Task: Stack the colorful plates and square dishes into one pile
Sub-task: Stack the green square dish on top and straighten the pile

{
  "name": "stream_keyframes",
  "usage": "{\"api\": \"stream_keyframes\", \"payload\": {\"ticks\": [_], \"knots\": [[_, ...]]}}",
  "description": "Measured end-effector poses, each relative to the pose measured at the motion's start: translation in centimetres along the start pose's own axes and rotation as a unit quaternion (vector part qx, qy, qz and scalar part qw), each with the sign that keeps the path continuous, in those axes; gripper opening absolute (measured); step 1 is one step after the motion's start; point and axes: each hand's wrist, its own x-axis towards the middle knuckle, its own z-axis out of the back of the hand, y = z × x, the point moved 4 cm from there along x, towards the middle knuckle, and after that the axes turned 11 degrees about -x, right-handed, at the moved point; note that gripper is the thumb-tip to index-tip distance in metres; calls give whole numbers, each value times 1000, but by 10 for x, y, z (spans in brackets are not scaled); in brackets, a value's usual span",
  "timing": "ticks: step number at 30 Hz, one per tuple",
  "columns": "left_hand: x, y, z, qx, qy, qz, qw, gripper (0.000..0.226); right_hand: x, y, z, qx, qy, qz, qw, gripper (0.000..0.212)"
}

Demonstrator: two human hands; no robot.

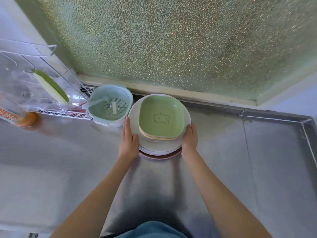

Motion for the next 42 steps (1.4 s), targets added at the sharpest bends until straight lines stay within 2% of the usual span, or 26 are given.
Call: {"api": "stream_keyframes", "payload": {"ticks": [6, 9, 11, 15, 17, 20, 25, 28, 30, 32, 34, 37, 42], "knots": [[-2, -8, 1, 15, 7, -9, 1000, 62, 2, 6, 2, -22, -1, 19, 1000, 42], [-18, -18, 2, -17, -71, -22, 997, 53, 6, 31, 4, -44, -25, 99, 994, 42], [-35, -26, -6, -60, -112, -29, 991, 51, 9, 53, -1, -4, 6, 115, 993, 42], [-58, -42, -42, -141, -64, 11, 988, 56, 15, 74, -14, 39, 115, 67, 990, 43], [-57, -47, -52, -165, -54, 38, 984, 59, 12, 74, -13, 26, 132, 54, 989, 46], [-45, -48, -49, -162, -50, 34, 985, 58, 7, 71, -9, 9, 102, 62, 993, 44], [-1, -46, -26, -181, -43, 31, 982, 51, 1, 59, 8, 16, -25, 106, 994, 33], [21, -45, -15, -229, -58, 75, 969, 50, -2, 51, 12, 0, -43, 114, 993, 37], [18, -46, -14, -256, -71, 70, 962, 50, 0, 56, 13, -3, -52, 127, 991, 37], [10, -49, -18, -250, -67, 46, 965, 50, 2, 66, 10, 5, -44, 146, 988, 32], [8, -50, -23, -214, -62, 16, 975, 49, 4, 75, -1, 3, 17, 146, 989, 30], [18, -54, -22, -205, -49, 13, 977, 47, -4, 79, -18, -37, 112, 151, 981, 40], [31, -54, -11, -214, 2, 33, 976, 43, -21, 62, -16, 31, 81, 139, 986, 30]]}}
